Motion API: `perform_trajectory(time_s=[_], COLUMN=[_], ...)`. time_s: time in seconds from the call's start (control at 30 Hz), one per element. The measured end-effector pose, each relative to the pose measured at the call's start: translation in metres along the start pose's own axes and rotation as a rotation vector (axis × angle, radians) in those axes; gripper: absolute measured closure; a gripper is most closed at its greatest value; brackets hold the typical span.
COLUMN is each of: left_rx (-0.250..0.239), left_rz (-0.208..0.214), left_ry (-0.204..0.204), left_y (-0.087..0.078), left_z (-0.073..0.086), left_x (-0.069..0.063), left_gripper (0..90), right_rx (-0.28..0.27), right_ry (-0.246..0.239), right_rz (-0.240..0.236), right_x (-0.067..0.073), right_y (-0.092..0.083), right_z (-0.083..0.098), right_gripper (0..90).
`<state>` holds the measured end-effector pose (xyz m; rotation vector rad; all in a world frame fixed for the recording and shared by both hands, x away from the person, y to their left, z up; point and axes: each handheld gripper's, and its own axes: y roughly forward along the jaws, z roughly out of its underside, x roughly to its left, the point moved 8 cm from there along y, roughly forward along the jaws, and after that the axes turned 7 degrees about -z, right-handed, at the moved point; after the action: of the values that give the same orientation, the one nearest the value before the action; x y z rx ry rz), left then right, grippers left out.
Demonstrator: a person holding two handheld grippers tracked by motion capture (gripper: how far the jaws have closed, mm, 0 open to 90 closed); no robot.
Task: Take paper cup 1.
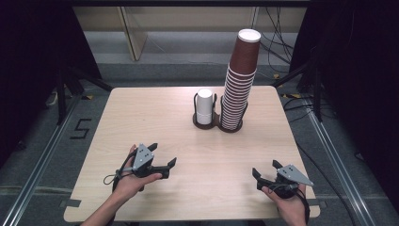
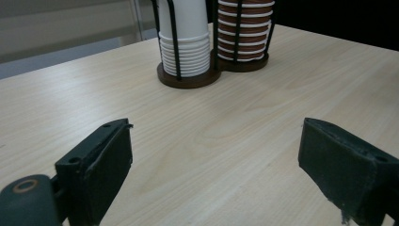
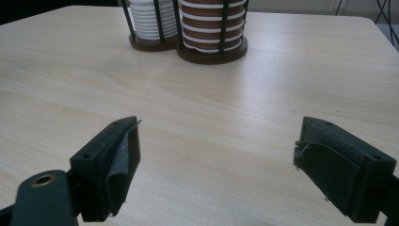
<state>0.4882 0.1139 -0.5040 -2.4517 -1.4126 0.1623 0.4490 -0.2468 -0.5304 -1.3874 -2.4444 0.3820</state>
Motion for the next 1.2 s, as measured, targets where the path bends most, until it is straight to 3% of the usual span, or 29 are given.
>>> perform_trajectory(time_s=[0.07,0.1,0.37,0.4,0.5,0.53,0.57,0.6,0.63,0.67,0.7,0.73,0.77,0.8,0.87,0.9,1.0,1.03,1.07,1.1,1.13,1.2], left_rx=[0.004,-0.002,-0.036,-0.043,-0.049,-0.071,-0.071,-0.083,-0.083,-0.095,-0.105,-0.105,-0.105,-0.128,-0.132,-0.127,-0.121,-0.121,-0.103,-0.103,-0.095,-0.090], left_rz=[-0.007,-0.012,-0.004,0.001,0.007,0.002,0.002,0.002,0.002,0.001,-0.001,-0.001,-0.001,-0.004,-0.009,-0.016,-0.031,-0.031,-0.040,-0.040,-0.046,-0.056], left_ry=[-0.008,-0.018,0.000,-0.003,0.007,0.014,0.014,0.008,0.008,0.001,0.008,0.008,0.018,0.036,0.029,0.001,-0.014,-0.014,-0.018,-0.018,-0.035,-0.030], left_y=[0.000,0.003,0.012,0.015,0.020,0.029,0.029,0.037,0.037,0.047,0.053,0.053,0.059,0.073,0.081,0.096,0.117,0.117,0.131,0.131,0.139,0.148], left_z=[0.001,0.000,-0.012,-0.021,-0.031,-0.047,-0.047,-0.059,-0.059,-0.074,-0.083,-0.083,-0.090,-0.105,-0.111,-0.123,-0.137,-0.137,-0.142,-0.142,-0.146,-0.149], left_x=[0.001,0.000,-0.010,-0.010,-0.009,-0.006,-0.006,-0.004,-0.004,-0.004,-0.003,-0.003,-0.002,0.000,0.002,0.005,0.009,0.009,0.011,0.011,0.013,0.014], left_gripper=[10.0,10.3,12.2,13.4,13.6,13.8,13.9,14.3,14.4,14.6,14.6,14.6,14.7,14.8,14.9,15.3,15.5,15.5,15.5,15.5,16.0,16.6], right_rx=[-0.006,0.002,-0.040,-0.058,-0.055,-0.057,-0.057,-0.069,-0.069,-0.079,-0.077,-0.084,-0.081,-0.077,-0.088,-0.082,-0.088,-0.088,-0.091,-0.091,-0.104,-0.112], right_ry=[-0.028,0.005,-0.011,-0.044,-0.057,-0.113,-0.113,-0.121,-0.121,-0.118,-0.150,-0.142,-0.165,-0.153,-0.171,-0.151,-0.146,-0.146,-0.129,-0.129,-0.089,-0.084], right_rz=[0.022,0.012,-0.003,-0.013,-0.036,-0.032,-0.032,-0.055,-0.060,-0.058,-0.074,-0.078,-0.087,-0.084,-0.086,-0.099,-0.081,-0.081,-0.076,-0.076,-0.070,-0.070], right_x=[-0.005,-0.002,0.008,0.014,0.024,0.030,0.030,0.039,0.042,0.047,0.049,0.054,0.056,0.060,0.061,0.065,0.065,0.065,0.067,0.067,0.069,0.068], right_y=[0.000,0.001,0.010,0.018,0.026,0.034,0.034,0.045,0.049,0.056,0.062,0.071,0.080,0.087,0.096,0.113,0.135,0.135,0.151,0.151,0.165,0.177], right_z=[0.000,0.001,-0.010,-0.018,-0.023,-0.032,-0.032,-0.042,-0.045,-0.051,-0.054,-0.058,-0.062,-0.064,-0.068,-0.073,-0.082,-0.082,-0.089,-0.089,-0.096,-0.099], right_gripper=[14.9,15.0,16.3,17.1,17.7,19.1,19.1,20.5,21.0,22.2,22.9,23.3,23.9,24.2,24.5,25.3,25.8,25.8,26.6,26.6,27.1,27.3])
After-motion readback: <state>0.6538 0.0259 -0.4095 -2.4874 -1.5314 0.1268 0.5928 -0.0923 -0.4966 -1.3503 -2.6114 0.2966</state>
